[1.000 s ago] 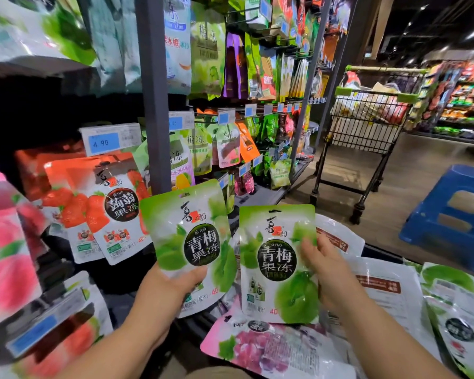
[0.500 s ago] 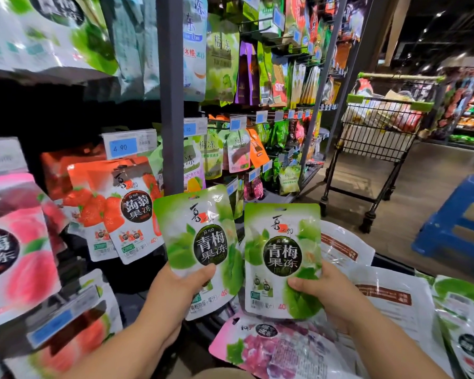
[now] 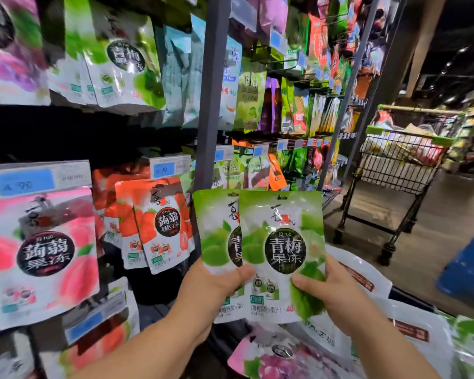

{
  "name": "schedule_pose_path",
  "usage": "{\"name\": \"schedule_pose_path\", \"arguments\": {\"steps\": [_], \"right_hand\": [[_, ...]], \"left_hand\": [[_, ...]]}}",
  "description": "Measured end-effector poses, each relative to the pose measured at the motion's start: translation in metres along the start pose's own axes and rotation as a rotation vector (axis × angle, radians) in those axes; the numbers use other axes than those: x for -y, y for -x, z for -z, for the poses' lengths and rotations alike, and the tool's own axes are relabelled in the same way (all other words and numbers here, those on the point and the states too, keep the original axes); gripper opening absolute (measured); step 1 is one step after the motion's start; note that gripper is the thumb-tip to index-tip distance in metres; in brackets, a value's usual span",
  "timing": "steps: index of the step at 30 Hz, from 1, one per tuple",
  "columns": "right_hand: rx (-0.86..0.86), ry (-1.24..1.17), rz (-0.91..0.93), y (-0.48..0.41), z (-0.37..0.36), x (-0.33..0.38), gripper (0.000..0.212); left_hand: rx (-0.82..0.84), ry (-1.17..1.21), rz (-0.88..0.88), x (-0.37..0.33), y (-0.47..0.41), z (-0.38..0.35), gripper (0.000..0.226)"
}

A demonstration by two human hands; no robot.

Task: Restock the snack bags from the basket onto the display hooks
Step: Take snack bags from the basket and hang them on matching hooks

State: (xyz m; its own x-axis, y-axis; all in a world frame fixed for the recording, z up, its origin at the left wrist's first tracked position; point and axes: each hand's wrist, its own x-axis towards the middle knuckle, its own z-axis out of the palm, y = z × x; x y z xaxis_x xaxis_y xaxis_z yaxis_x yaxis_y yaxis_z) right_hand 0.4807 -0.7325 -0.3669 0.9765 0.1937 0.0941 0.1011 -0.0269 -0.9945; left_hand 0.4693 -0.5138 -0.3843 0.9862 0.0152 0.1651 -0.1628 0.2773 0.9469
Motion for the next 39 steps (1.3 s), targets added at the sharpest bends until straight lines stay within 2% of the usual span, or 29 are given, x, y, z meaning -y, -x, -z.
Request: {"name": "schedule_pose_path", "arguments": {"steps": [2, 7, 9, 11, 15, 17, 22, 26, 27, 30, 32, 34, 37, 39], "right_hand": [[0.026, -0.004, 0.02, -0.001, -0.007, 0.012, 0.056], [-0.044, -0.041, 0.09, -0.011, -0.028, 0.028, 0.064], [-0.057, -0.059, 0.092, -0.015, -0.04, 0.032, 0.06], [-0.021, -0.072, 0.095, -0.018, -0.053, 0.039, 0.054], [0.069, -0.011, 0.104, -0.024, -0.074, 0.058, 0.076], [0.102, 0.03, 0.121, -0.028, -0.084, 0.068, 0.078], [0.133, 0.031, 0.193, -0.032, -0.108, 0.087, 0.064], [0.152, 0.025, 0.214, -0.036, -0.123, 0.092, 0.083], [0.144, 0.019, 0.225, -0.036, -0.127, 0.094, 0.086], [0.11, 0.003, 0.236, -0.041, -0.135, 0.097, 0.109], [0.089, -0.036, 0.231, -0.044, -0.14, 0.101, 0.123], [0.076, -0.091, 0.243, -0.047, -0.144, 0.108, 0.115], [0.094, -0.183, 0.256, -0.056, -0.148, 0.121, 0.079], [0.09, -0.218, 0.258, -0.064, -0.154, 0.133, 0.067]], "left_hand": [[-0.024, -0.007, -0.023, -0.005, 0.001, 0.001, 0.04], [-0.119, 0.007, -0.113, -0.027, 0.003, 0.005, 0.039], [-0.168, 0.028, -0.139, -0.036, 0.002, 0.008, 0.031], [-0.21, 0.031, -0.173, -0.048, 0.001, 0.013, 0.025], [-0.294, 0.033, -0.21, -0.068, -0.001, 0.028, 0.028], [-0.323, 0.035, -0.222, -0.078, 0.0, 0.034, 0.034], [-0.332, 0.053, -0.228, -0.101, 0.004, 0.052, 0.033], [-0.347, 0.05, -0.219, -0.118, 0.009, 0.063, 0.061], [-0.353, 0.056, -0.211, -0.121, 0.009, 0.065, 0.062], [-0.368, 0.074, -0.217, -0.129, 0.013, 0.071, 0.033], [-0.387, 0.081, -0.239, -0.135, 0.016, 0.075, 0.023], [-0.397, 0.086, -0.259, -0.14, 0.017, 0.08, 0.022], [-0.42, 0.082, -0.283, -0.15, 0.017, 0.089, 0.019], [-0.432, 0.049, -0.309, -0.157, 0.016, 0.096, 0.021]]}}
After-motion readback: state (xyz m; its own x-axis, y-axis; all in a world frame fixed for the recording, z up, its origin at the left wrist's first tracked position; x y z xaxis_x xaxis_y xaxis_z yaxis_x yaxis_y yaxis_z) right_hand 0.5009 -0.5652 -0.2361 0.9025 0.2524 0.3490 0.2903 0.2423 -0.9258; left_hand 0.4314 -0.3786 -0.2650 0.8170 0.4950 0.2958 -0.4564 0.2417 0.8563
